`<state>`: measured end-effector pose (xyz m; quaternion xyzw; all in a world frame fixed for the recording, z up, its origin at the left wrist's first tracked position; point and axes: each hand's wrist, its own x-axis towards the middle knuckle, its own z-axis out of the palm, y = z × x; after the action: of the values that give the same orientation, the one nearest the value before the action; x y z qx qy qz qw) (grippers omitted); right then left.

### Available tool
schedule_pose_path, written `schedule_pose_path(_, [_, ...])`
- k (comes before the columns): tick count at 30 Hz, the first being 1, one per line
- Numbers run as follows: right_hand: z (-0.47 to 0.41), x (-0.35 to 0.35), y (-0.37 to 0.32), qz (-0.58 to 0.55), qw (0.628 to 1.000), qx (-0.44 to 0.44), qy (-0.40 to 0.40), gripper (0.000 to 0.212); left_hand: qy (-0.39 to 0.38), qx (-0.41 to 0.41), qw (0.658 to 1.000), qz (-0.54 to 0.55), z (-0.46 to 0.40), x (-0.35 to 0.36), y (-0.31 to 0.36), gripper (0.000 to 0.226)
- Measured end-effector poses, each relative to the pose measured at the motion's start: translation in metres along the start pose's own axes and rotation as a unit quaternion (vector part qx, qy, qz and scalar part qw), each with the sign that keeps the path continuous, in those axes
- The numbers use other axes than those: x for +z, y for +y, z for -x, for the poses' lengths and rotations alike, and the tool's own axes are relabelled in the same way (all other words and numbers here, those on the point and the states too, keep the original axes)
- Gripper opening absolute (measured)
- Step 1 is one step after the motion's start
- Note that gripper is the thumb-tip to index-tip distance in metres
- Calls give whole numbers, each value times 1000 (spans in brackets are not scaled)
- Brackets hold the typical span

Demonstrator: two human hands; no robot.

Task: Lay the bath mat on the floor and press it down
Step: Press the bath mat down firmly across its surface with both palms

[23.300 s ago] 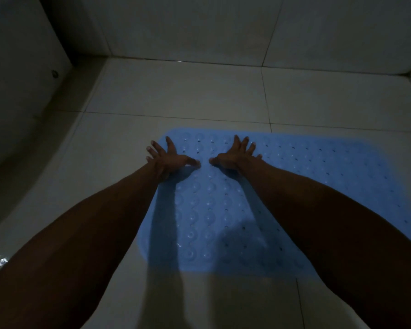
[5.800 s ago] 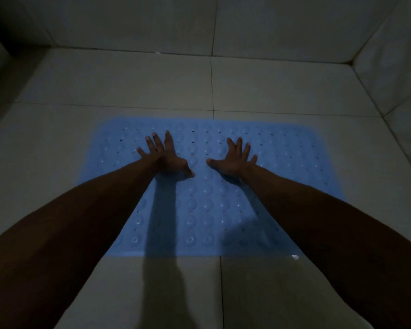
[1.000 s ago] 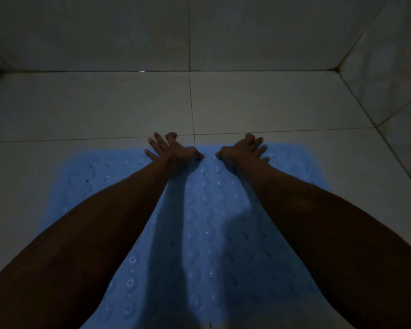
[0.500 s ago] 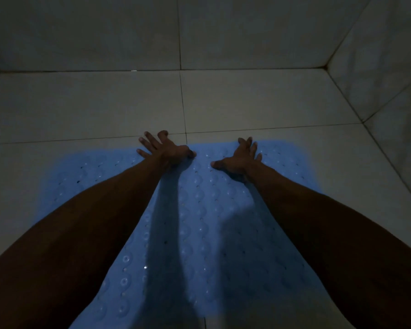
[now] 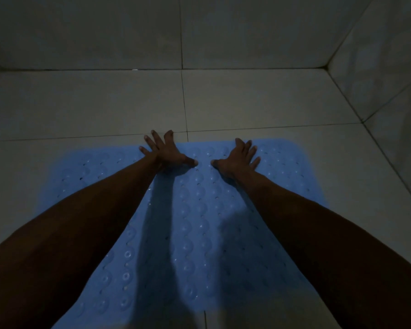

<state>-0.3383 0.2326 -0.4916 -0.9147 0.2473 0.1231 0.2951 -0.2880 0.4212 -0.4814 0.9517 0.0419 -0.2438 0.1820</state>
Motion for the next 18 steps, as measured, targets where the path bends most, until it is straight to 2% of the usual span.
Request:
schedule_pose_path(7, [4, 5, 13, 4, 999, -41, 27, 106, 33, -14, 999, 36, 15, 11, 15, 116])
schedule_pose_path(10, [1, -4, 21, -1, 998, -59, -29, 114, 32, -21, 998, 39, 16, 13, 15, 110])
schedule_pose_path(13, [-1, -13, 29, 51, 993, -80, -75, 126, 33, -18, 999, 36, 17, 15, 18, 107])
schedule_pose_path(18, [7, -13, 24, 74, 991, -89, -66, 127, 41, 4, 999, 36, 15, 17, 8, 111])
